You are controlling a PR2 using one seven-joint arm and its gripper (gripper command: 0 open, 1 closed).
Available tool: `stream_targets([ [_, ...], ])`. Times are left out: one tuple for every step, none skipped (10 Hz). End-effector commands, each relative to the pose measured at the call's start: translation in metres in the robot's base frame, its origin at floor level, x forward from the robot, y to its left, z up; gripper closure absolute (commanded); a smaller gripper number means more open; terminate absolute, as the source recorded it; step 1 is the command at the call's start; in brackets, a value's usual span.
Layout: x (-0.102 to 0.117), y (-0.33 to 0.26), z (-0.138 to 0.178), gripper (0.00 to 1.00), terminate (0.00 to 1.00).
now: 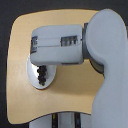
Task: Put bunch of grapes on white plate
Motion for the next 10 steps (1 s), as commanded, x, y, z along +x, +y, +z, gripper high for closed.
stream_targets([
  [0.0029, -0.012, -0.0172, 1.0, 0.0],
  [0.0014, -0.0109, -0.0184, 1.0, 0.0],
  [0.0021, -0.0106, -0.0193, 1.0, 0.0],
  [0.0024, -0.0089, -0.02, 1.0, 0.0],
  [0.0027, -0.0092, -0.0196, 1.0, 0.0],
  [0.0036, -0.0105, -0.0189, 1.0, 0.0],
  [0.0046, -0.0109, -0.018, 1.0, 0.0],
  [0.0055, -0.0127, -0.0169, 1.0, 0.0],
  [0.0056, -0.0118, -0.016, 1.0, 0.0],
  [0.008, -0.0142, -0.0146, 1.0, 0.0],
])
